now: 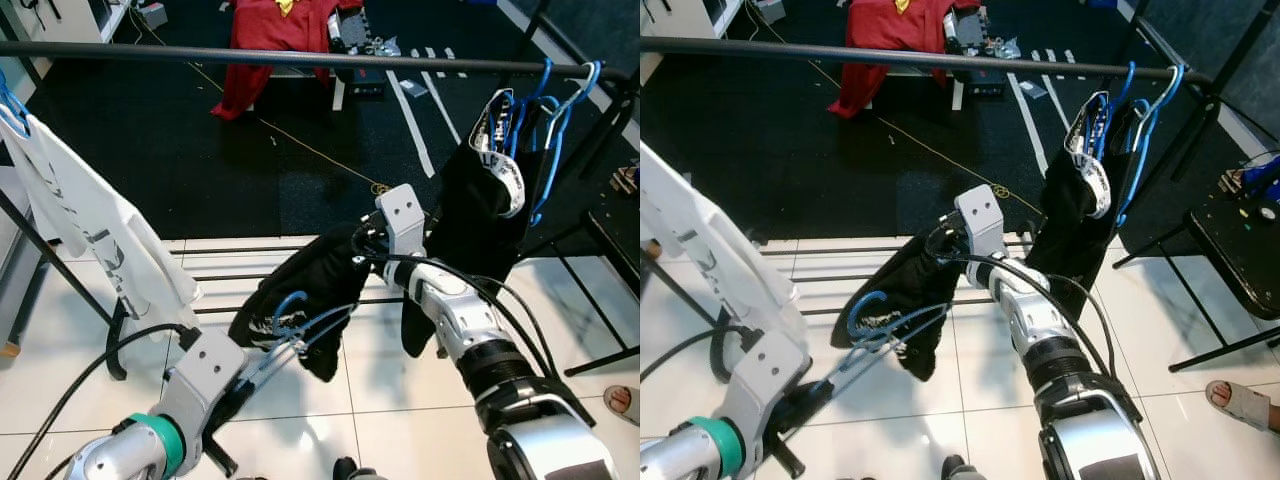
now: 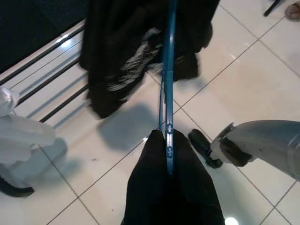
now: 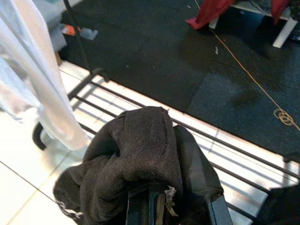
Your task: Hang hanger
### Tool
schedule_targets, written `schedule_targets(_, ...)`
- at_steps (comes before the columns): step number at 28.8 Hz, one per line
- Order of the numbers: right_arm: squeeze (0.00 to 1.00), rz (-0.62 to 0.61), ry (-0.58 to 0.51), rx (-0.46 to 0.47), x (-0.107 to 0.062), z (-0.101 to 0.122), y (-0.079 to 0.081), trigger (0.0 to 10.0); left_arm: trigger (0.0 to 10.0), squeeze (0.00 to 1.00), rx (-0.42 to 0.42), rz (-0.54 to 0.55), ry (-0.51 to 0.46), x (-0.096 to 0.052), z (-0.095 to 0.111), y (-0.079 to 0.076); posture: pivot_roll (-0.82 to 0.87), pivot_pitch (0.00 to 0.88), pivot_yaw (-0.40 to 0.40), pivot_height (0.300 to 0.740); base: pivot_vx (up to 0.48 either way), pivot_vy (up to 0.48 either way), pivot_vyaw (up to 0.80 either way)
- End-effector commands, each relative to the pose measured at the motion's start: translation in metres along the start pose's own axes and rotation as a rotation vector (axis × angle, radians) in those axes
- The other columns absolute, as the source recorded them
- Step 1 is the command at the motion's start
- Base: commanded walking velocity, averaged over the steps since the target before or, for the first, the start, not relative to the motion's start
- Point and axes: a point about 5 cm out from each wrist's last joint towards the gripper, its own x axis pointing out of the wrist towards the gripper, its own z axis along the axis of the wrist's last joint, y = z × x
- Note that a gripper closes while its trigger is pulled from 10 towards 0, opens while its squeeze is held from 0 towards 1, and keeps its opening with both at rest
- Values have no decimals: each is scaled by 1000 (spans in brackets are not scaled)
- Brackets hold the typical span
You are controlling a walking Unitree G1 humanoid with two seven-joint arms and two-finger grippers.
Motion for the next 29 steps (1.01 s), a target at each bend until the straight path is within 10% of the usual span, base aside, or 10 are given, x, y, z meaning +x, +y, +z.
schedule_targets(1, 0, -16, 13, -10, -6, -8, -6, 0, 10000, 0, -24, 8, 34, -1, -6, 1, -13, 190, 9, 740, 0, 0, 0)
schedule_targets(16, 0, -1, 11, 7, -3, -10, 3, 0, 10000, 0, -69, -103, 1, -3, 2, -14, -12, 192, 12, 740, 0, 0, 0)
schedule_targets(29, 0, 17, -29, 83, 11, 1, 21, 0, 10000, 0, -297, -109, -7, 4, 9, -19, -12, 193, 16, 740, 0, 0, 0)
